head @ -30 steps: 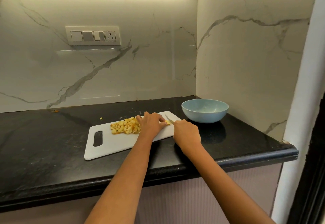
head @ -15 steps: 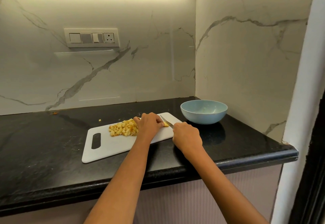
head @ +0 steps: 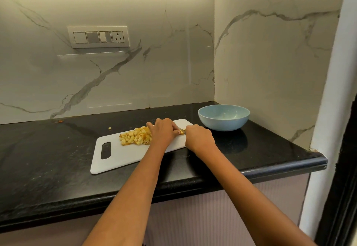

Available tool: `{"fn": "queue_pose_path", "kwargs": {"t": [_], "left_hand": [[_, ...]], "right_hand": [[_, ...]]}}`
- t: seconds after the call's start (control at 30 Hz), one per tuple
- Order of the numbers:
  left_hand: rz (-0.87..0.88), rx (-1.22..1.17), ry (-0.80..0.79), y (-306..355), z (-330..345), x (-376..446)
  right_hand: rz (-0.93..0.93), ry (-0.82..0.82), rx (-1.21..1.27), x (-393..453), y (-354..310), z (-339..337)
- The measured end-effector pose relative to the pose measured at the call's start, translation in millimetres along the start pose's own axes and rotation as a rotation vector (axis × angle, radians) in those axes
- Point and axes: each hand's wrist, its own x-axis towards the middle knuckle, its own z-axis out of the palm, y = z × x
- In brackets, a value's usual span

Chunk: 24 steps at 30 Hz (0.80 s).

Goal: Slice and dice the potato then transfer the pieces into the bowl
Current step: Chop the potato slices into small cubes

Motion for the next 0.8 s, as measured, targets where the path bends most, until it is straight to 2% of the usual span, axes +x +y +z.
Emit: {"fn": "queue_pose_path", "kwargs": {"t": [0.3, 0.4, 0.53, 0.7, 0.8], "left_hand": [[0.004, 0.024, 0.031, 0.1, 2.8, -2.7], [-0.004, 0.006, 0.028, -0.6, 4.7, -3.9], [-0.024, -0.077, -0.009, -3.5, 6.1, -2.4], [-0.069, -0.127, 0.105, -4.5, 3.7, 0.4], [-0.058, -0.144, 0.094, -4.5, 5.2, -0.7]], "right_hand": [[-0.068, 0.088, -0.146, -23.9, 3.6, 6.5], [-0.062, 0.086, -0.128, -20.4, 0.1, 7.4], [0.032, 0.105, -0.028, -21.1, 4.4, 9.1], [0.034, 0.091, 0.028, -22.7, 8.1, 7.8], [0.006, 0.075, 0.001, -22.0, 8.5, 7.2]]}}
